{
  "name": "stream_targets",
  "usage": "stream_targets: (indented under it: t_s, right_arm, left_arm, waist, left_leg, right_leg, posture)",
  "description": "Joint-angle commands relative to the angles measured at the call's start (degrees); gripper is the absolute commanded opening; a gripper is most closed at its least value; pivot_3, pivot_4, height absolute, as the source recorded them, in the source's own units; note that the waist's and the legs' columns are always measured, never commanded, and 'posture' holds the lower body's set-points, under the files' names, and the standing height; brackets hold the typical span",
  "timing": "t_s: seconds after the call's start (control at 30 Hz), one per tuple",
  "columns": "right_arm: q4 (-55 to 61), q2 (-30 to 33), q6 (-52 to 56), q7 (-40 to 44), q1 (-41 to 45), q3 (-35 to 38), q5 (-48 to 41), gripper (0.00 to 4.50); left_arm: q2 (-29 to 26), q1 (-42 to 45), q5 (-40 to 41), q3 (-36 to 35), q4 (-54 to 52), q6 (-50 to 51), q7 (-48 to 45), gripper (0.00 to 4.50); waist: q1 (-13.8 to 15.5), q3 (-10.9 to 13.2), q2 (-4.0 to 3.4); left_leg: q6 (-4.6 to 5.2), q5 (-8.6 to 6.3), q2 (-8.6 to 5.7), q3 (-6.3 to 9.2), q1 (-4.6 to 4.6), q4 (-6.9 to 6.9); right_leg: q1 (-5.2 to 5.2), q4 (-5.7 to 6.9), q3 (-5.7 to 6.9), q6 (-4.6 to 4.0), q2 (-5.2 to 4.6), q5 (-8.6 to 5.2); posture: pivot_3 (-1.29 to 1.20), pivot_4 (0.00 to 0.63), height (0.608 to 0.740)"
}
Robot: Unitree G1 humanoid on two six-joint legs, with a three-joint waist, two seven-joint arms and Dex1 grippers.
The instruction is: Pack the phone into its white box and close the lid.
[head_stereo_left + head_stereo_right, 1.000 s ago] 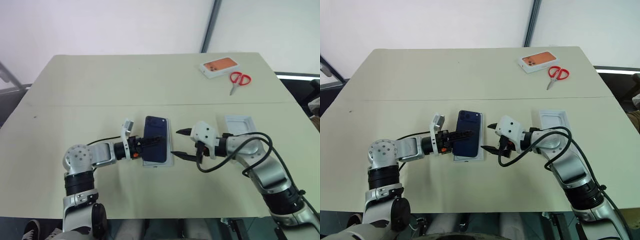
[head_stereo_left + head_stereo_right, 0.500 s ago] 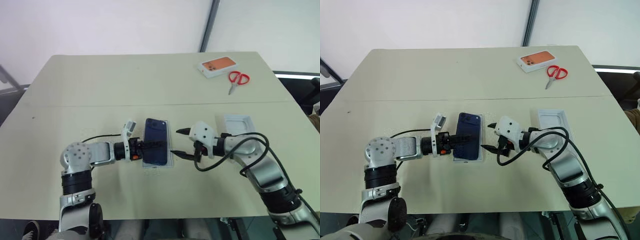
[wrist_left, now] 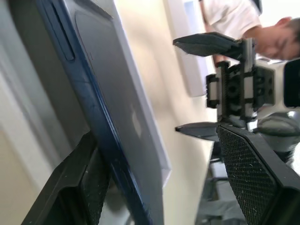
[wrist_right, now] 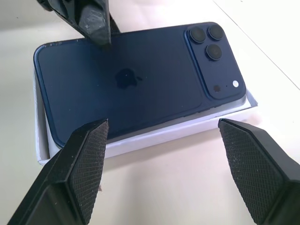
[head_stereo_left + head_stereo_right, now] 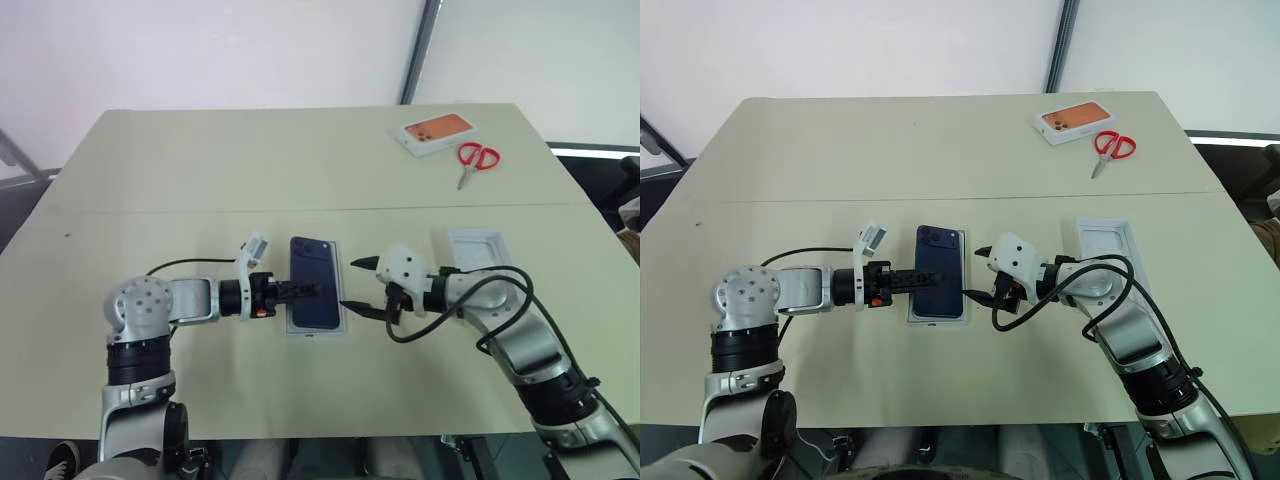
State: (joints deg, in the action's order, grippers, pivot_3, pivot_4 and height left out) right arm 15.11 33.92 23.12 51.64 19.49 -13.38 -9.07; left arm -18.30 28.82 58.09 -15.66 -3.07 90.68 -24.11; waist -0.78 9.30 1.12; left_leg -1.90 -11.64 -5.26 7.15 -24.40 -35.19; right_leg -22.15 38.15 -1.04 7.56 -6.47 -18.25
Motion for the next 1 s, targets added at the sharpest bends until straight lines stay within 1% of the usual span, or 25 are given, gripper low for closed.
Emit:
stream_targets:
  t_s: [0.03, 0.27, 0.43, 0.7, 0.83, 1.0]
  right_arm:
    - [0.4, -0.5, -1.4, -0.1, 1.3, 0.1, 0.1, 3.93]
    - [0.0, -1.1, -1.7, -0.4, 1.3, -0.2, 0.5, 3.93]
    - [-0.2, -1.4, -2.0, -0.4, 1.2, -0.4, 1.0, 3.93]
    - [-0.6, -1.4, -2.4, -0.4, 1.5, -0.4, 1.0, 3.93]
    - [-0.8, -1.4, -2.4, -0.3, 1.6, -0.4, 1.0, 3.93]
    - [-1.0, -1.5, -2.5, -0.3, 1.7, -0.5, 0.9, 3.93]
  left_arm:
    - [-2.4, 0.2, 0.4, 1.3, -1.7, -1.1, -3.1, 3.59]
    - [-5.2, 0.6, -0.7, 2.5, -1.5, -3.6, -4.9, 3.59]
    - [-6.4, 1.3, -0.3, 2.3, -1.2, -3.2, -5.3, 3.59]
    - [-9.7, 0.9, 0.1, 2.9, -1.6, -3.1, -8.2, 3.59]
    - [-13.2, 0.9, -0.8, 3.1, -1.6, -4.4, -10.4, 3.59]
    - [-14.9, 0.9, -1.2, 3.8, -0.9, -5.7, -12.0, 3.59]
  waist:
    - [0.0, 0.0, 0.00]
    - [0.1, 0.0, 0.00]
    - [0.0, 0.0, 0.00]
    - [0.0, 0.0, -0.01]
    - [0.0, 0.0, 0.00]
    - [0.0, 0.0, -0.01]
  left_leg:
    - [0.00, 0.00, 0.00, 0.00, 0.00, 0.01]
    - [0.01, 0.00, -0.01, 0.00, 0.00, 0.00]
    - [0.01, 0.00, 0.00, 0.00, 0.00, 0.01]
    - [0.02, -0.01, 0.00, 0.01, 0.00, 0.01]
    - [0.03, -0.02, 0.00, 0.01, 0.00, 0.01]
    - [0.03, -0.02, 0.00, 0.01, 0.00, 0.03]
  right_leg:
    - [0.00, 0.00, 0.00, 0.00, 0.00, 0.00]
    - [0.01, -0.01, 0.00, 0.00, -0.01, 0.00]
    - [-0.01, 0.00, -0.01, 0.00, -0.01, 0.00]
    - [-0.02, 0.00, -0.01, 0.00, -0.01, 0.00]
    - [-0.02, 0.00, -0.01, 0.00, -0.01, 0.00]
    - [-0.03, 0.00, -0.02, -0.01, -0.01, 0.00]
  posture:
    - [0.00, 0.150, 0.740]
    - [0.00, 0.150, 0.740]
    - [0.00, 0.150, 0.740]
    - [0.00, 0.150, 0.740]
    - [0.00, 0.150, 0.740]
    - [0.00, 0.150, 0.740]
